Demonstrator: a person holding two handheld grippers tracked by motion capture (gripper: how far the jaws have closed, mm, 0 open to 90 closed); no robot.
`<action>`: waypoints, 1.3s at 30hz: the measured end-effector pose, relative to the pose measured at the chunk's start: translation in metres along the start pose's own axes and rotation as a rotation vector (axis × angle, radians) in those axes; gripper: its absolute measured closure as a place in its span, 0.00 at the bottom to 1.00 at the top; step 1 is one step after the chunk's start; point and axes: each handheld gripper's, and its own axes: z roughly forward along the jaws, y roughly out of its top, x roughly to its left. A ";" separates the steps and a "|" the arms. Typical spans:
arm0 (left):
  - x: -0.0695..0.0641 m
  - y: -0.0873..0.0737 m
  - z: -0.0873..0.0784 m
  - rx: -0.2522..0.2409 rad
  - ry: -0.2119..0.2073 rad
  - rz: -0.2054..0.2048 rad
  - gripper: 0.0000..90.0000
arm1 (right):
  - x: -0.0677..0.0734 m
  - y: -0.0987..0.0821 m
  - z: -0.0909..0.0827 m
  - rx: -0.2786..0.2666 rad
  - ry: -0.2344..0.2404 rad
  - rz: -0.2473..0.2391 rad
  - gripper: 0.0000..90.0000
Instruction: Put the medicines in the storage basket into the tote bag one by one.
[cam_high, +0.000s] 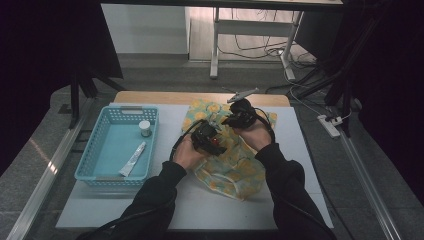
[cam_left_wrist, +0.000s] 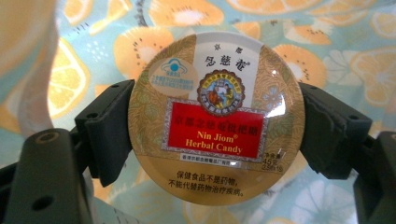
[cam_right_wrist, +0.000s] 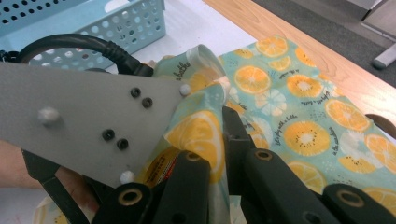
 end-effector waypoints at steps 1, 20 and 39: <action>0.001 0.000 0.001 -0.007 -0.001 -0.001 0.22 | -0.001 -0.001 0.001 0.003 -0.001 0.005 1.00; -0.009 -0.001 -0.008 -0.095 -0.050 0.004 0.09 | -0.012 -0.012 0.004 -0.005 0.002 0.050 1.00; -0.012 -0.019 -0.060 -0.139 -0.132 -0.043 0.01 | -0.006 -0.012 0.003 -0.011 0.014 0.032 1.00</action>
